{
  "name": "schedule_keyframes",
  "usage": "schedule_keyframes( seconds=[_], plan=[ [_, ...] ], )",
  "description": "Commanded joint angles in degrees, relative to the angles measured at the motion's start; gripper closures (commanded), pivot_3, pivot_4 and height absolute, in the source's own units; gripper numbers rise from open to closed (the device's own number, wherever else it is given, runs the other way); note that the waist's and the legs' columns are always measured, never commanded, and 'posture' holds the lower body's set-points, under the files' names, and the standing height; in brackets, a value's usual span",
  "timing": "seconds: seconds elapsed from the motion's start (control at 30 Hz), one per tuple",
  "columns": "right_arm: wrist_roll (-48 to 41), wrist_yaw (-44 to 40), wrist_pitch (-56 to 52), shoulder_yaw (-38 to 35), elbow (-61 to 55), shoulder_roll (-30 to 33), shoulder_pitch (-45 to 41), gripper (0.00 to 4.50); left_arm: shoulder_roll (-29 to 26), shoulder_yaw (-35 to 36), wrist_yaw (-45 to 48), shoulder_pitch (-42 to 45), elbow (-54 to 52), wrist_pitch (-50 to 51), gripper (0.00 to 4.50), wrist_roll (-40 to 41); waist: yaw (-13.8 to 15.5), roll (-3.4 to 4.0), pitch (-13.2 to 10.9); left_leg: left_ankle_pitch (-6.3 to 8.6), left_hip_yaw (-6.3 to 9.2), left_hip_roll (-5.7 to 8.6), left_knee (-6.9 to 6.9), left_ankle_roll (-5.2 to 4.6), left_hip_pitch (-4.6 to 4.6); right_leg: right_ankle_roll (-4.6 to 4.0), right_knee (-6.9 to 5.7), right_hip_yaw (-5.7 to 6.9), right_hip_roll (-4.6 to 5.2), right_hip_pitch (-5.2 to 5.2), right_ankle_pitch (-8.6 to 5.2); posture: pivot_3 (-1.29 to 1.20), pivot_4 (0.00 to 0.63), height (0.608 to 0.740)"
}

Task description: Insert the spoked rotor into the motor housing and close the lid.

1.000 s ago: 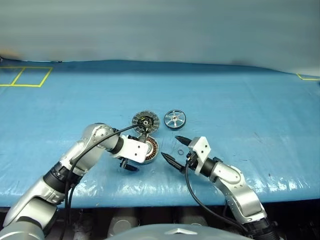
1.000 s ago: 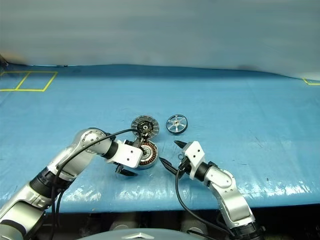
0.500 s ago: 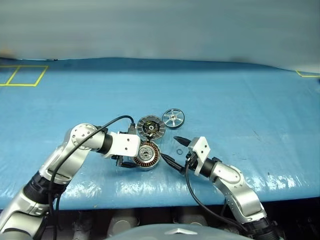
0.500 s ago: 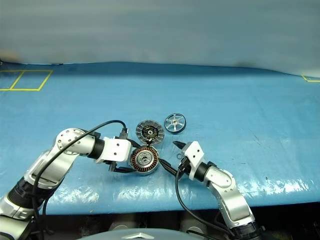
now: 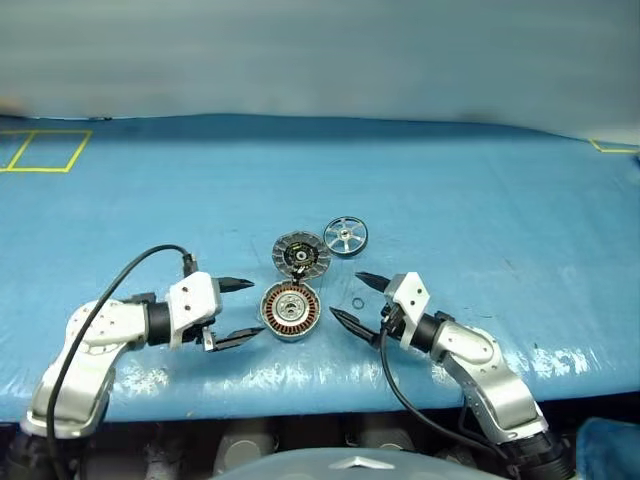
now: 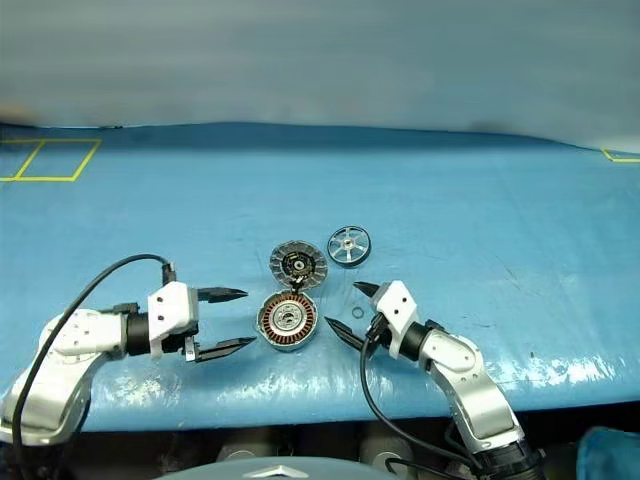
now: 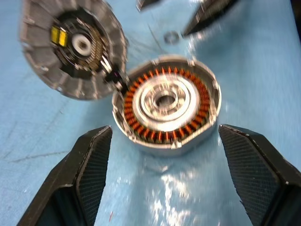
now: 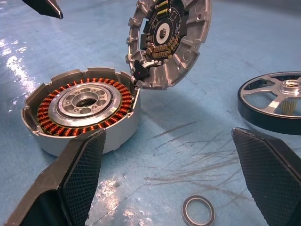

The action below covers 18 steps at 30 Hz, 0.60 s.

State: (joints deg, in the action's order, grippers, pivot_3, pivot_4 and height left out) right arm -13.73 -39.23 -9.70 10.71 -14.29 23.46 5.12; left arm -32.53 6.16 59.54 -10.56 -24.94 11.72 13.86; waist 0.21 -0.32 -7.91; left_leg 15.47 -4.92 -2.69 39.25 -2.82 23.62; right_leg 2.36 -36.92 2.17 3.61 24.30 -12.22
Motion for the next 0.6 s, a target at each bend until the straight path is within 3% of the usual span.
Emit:
schedule_keyframes(
  seconds=[0.03,0.37,0.6],
  plan=[
    [0.37,-0.14,0.35,-0.15,0.01,0.15,0.12,0.0,5.06,1.14,-5.44,-5.32,-1.23,-3.03,0.64,3.41,-0.02,-0.03,0.0,0.0,0.01,0.0,0.01,0.01,-0.01,0.02,0.0,0.01,-0.01,-0.01,0.01,0.0,0.15,0.74],
    [0.25,-0.84,0.8,-1.55,4.65,0.49,0.49,0.0,11.34,-5.38,-12.52,-13.11,3.75,-15.3,0.64,-1.41,-0.02,-0.04,0.0,-0.04,0.03,-0.02,0.05,0.0,-0.11,-0.03,0.0,0.04,0.0,0.16,0.04,0.0,0.15,0.74],
    [-0.4,-1.05,0.43,-2.1,6.74,0.13,0.88,0.0,7.83,-11.07,-7.87,-13.61,4.1,-18.29,0.64,-0.33,-0.02,-0.03,-0.01,-0.04,0.02,-0.04,0.02,0.0,-0.06,-0.13,0.0,0.06,0.0,0.24,0.1,0.0,0.15,0.74]
  ],
)
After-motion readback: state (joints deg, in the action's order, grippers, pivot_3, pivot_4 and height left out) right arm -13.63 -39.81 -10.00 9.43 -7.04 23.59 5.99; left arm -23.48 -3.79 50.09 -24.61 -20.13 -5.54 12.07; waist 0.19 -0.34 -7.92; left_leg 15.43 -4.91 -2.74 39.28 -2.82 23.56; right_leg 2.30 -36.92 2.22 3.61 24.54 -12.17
